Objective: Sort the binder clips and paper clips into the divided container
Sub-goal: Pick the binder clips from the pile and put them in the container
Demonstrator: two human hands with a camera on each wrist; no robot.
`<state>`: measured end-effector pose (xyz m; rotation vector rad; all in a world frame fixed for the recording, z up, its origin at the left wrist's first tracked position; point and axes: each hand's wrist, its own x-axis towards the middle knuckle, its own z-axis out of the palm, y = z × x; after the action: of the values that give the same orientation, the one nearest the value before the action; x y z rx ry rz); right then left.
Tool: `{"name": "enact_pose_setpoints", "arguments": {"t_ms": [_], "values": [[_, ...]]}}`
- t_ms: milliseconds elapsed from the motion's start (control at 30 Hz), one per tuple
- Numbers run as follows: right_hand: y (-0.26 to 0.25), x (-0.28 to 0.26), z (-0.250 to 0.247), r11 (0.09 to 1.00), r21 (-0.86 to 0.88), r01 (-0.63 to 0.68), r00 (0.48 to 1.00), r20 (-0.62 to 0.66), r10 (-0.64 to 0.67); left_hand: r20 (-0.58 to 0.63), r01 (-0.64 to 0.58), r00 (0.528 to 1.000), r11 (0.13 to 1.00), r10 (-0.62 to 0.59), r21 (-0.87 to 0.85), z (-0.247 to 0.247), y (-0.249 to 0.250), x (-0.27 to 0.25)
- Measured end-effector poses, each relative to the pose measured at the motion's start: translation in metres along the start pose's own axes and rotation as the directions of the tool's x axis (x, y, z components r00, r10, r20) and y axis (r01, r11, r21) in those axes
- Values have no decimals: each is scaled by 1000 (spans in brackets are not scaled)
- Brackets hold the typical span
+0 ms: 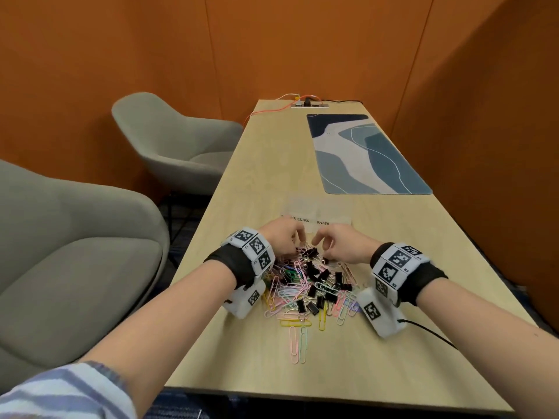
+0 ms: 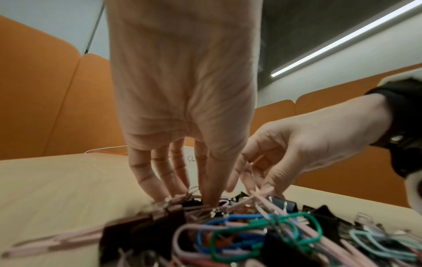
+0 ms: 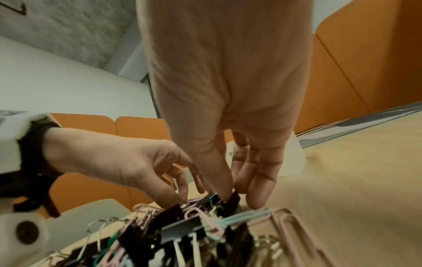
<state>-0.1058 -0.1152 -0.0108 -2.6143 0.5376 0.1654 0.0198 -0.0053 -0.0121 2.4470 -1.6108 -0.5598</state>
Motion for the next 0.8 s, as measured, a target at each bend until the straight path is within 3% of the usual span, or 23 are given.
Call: {"name": "enact_pose_setpoints", "arguments": {"t_ms": [100, 167, 267, 433, 800], "values": [[-1, -2, -1, 1000, -15, -6, 1000, 3, 7, 54, 11, 999, 996, -6, -87, 0, -4, 0], [-6, -1, -1, 999, -45, 7, 998, -60, -10, 66, 14, 998, 993, -6, -119, -3, -6, -3], [-14, 2, 3, 995, -97, 39, 992, -118, -50, -9, 18, 1000, 992, -20, -126, -6, -10, -5], [-19, 8, 11, 982, -181, 53, 996, -66, -66, -53, 64, 996, 995, -69, -76, -4, -12, -5], [-16, 9, 9, 993, -110, 47, 992, -109, -59, -64, 85, 994, 995, -89, -52, -2, -4, 3]]}}
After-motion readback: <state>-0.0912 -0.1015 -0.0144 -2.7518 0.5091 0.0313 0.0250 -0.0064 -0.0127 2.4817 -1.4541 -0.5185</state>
